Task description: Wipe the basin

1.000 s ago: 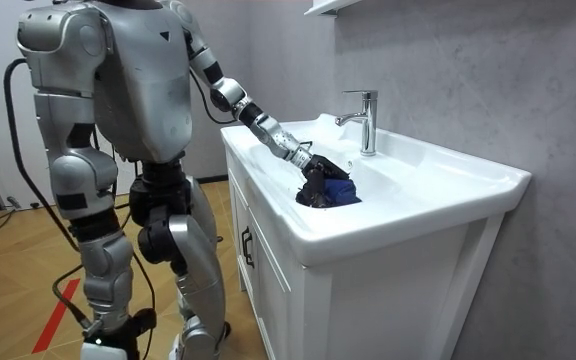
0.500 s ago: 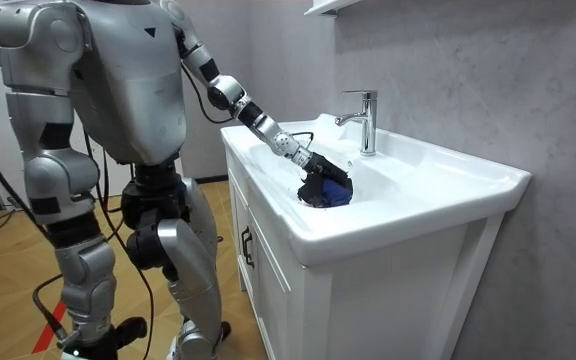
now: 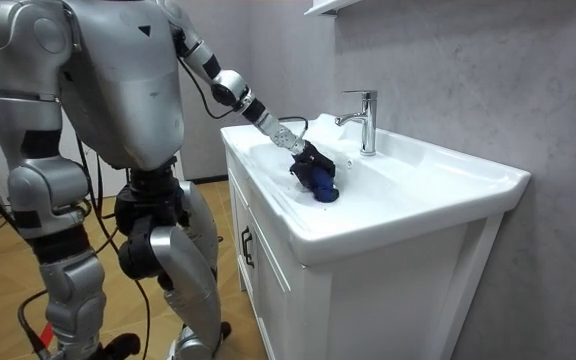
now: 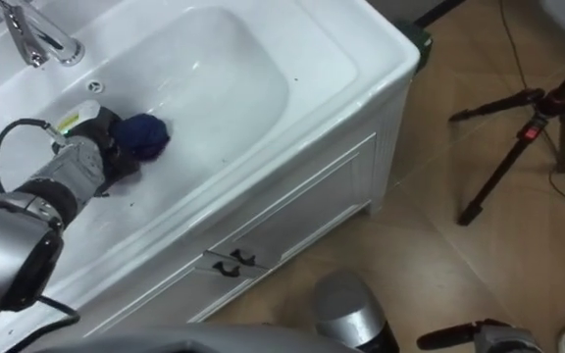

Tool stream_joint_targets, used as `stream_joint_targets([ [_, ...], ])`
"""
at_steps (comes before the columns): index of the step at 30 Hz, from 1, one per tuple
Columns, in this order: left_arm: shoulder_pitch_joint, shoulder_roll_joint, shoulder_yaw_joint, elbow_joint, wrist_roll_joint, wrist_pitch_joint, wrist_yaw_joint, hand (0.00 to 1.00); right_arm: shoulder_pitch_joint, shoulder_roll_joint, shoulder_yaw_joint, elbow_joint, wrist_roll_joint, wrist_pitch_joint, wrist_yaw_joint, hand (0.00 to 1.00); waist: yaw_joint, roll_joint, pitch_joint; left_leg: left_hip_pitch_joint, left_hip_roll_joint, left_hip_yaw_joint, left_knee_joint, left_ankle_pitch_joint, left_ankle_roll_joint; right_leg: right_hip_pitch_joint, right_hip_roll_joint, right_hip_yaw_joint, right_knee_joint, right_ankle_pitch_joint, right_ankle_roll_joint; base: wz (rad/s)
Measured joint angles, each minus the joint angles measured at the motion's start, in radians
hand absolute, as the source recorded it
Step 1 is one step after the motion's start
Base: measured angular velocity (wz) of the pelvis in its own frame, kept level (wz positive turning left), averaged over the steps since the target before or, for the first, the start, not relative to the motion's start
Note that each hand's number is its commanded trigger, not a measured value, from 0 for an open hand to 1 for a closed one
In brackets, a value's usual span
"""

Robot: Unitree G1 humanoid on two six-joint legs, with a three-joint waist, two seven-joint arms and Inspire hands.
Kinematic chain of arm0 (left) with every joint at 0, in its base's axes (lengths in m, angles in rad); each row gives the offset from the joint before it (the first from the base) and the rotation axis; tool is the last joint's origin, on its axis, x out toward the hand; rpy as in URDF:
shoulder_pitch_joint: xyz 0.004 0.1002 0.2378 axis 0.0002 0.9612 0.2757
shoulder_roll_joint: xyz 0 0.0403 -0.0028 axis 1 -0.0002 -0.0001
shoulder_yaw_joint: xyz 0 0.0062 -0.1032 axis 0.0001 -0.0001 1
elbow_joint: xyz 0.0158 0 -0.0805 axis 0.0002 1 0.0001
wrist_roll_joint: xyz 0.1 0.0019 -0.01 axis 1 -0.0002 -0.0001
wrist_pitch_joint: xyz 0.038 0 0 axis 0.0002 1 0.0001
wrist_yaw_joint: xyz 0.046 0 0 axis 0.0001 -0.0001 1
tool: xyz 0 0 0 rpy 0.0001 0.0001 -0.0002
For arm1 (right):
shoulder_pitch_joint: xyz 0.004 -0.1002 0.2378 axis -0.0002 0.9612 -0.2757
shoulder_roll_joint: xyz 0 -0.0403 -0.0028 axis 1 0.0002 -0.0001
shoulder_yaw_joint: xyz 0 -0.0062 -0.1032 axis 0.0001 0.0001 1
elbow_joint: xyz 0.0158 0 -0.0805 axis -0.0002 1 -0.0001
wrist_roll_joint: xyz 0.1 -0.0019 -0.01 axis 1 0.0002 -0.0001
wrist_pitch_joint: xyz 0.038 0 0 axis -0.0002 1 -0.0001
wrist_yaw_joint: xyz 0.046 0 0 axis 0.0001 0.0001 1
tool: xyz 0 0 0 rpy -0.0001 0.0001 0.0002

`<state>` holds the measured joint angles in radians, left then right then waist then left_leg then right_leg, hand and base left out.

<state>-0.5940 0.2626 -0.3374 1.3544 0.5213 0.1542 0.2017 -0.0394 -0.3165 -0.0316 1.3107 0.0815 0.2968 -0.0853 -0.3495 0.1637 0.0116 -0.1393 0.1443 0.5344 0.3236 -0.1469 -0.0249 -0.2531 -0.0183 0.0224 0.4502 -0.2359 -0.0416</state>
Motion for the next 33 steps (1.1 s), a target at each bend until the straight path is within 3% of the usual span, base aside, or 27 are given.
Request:
stream_joint_targets([
  [5,0.069,0.046,0.014,-0.002,0.044,0.008,0.001,1.00,0.006,0.001,-0.033,0.001,0.001,0.000,-0.014,0.00,0.009,0.005,-0.0038,0.016,-0.002,-0.033,-0.016,0.008,-0.011,0.030,-0.007,-0.027,-0.014,-0.009,-0.007,0.13],
  [9,0.116,0.076,0.070,-0.042,0.060,0.010,0.012,1.00,0.024,0.001,-0.059,0.000,0.011,-0.006,-0.032,0.00,0.051,0.007,-0.0053,0.023,-0.003,-0.063,-0.019,0.013,-0.017,0.051,-0.009,-0.055,-0.021,-0.016,-0.013,0.18],
  [14,0.178,0.075,0.181,-0.120,0.132,0.010,0.035,1.00,0.025,0.001,-0.087,0.001,-0.003,-0.020,-0.045,0.00,0.086,0.008,-0.0067,0.043,-0.010,-0.083,-0.029,0.016,-0.022,0.078,-0.016,-0.079,-0.023,-0.024,-0.018,0.10],
  [18,0.252,0.066,0.198,-0.201,0.150,0.010,0.047,1.00,0.043,-0.002,-0.110,-0.005,-0.009,-0.022,-0.048,0.00,0.094,0.005,-0.0122,0.082,-0.018,-0.096,-0.054,0.021,-0.028,0.120,-0.019,-0.092,-0.040,-0.032,-0.018,0.09],
  [23,0.297,0.057,0.219,-0.265,0.158,0.010,0.043,1.00,0.064,-0.001,-0.113,-0.007,-0.056,-0.020,-0.057,0.00,0.111,0.003,-0.0153,0.103,-0.020,-0.102,-0.058,0.021,-0.028,0.158,-0.021,-0.110,-0.058,-0.037,-0.021,0.07],
  [29,0.409,0.056,0.243,-0.373,0.188,0.008,0.024,1.00,0.072,-0.001,-0.148,-0.009,-0.123,-0.032,-0.061,0.00,0.132,-0.002,-0.0233,0.170,-0.019,-0.122,-0.069,0.020,-0.028,0.249,-0.015,-0.119,-0.115,-0.037,-0.024,-0.02],
  [33,0.451,0.040,0.259,-0.428,0.188,0.008,0.022,1.00,0.088,-0.001,-0.151,-0.041,-0.162,-0.036,-0.065,0.00,0.153,-0.008,-0.0283,0.203,-0.020,-0.150,-0.079,0.020,-0.029,0.306,-0.017,-0.167,-0.147,-0.036,-0.027,0.11],
])
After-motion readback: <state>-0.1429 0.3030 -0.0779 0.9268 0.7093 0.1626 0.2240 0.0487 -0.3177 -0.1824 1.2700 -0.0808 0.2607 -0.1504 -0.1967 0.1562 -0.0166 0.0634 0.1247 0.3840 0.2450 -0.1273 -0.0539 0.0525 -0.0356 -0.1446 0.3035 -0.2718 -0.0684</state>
